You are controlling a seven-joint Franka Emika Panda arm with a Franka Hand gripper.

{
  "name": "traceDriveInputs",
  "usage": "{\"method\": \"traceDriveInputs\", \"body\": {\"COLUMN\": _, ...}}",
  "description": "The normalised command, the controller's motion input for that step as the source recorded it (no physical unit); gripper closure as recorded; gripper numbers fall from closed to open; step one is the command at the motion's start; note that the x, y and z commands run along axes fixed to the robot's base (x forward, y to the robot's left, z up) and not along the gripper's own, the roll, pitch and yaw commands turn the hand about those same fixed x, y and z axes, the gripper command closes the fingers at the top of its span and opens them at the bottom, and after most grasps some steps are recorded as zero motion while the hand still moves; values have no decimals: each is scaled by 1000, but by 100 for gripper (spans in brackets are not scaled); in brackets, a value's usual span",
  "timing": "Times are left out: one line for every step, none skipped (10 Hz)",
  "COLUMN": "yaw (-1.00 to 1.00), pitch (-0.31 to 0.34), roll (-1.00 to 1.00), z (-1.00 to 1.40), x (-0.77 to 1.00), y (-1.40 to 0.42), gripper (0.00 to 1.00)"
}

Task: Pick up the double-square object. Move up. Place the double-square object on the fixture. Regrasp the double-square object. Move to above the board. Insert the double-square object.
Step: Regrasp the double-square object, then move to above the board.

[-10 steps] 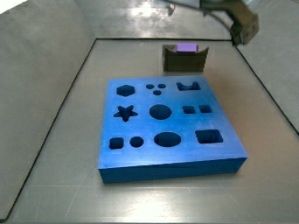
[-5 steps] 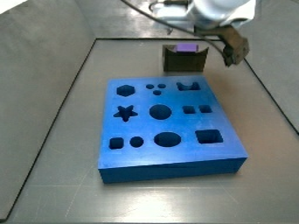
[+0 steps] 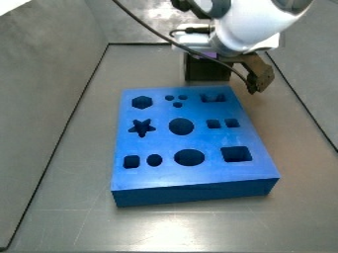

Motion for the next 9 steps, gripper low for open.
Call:
{"method": "traceDriveInputs", "body": {"yaw": 38, "pitch": -15, "roll": 54, "z": -190, "x": 38, "y": -3, "gripper": 0}}
{"method": "traceDriveInputs", "body": {"yaw": 0, "pitch": 0, "roll": 0, "z": 0, "x": 0, "y": 0, "gripper": 100}}
{"method": "traceDriveInputs", "body": {"yaw": -33, "pitch": -39, "roll": 270, "z": 1000, "x": 710, "y": 455, "gripper": 100}}
{"method": "traceDriveInputs", "body": {"yaw": -39, "pitch": -19, "roll": 246, "z": 1000, "x": 708, "y": 451, "gripper": 100}}
{"method": "traceDriveInputs", "body": {"yaw": -53, "pitch": 19, "roll": 192, "z": 1000, "x": 701, "y": 423, "gripper": 100}}
{"method": "traceDriveInputs", "body": {"yaw": -53, "pitch": 50, "roll": 155, "z": 1000, "x": 694, "y": 393, "gripper": 100}}
{"method": "traceDriveInputs", "body": {"yaw": -43, "pitch": 68, "roll": 117, "z": 1000, "x": 693, "y": 378, "gripper": 100}}
{"method": "traceDriveInputs", "body": {"yaw": -24, "pitch": 99, "roll": 88, "z": 1000, "x": 688, "y": 355, "gripper": 100}}
{"method": "traceDriveInputs", "body": {"yaw": -8, "pitch": 125, "roll": 71, "z": 1000, "x": 686, "y": 330, "gripper": 100}}
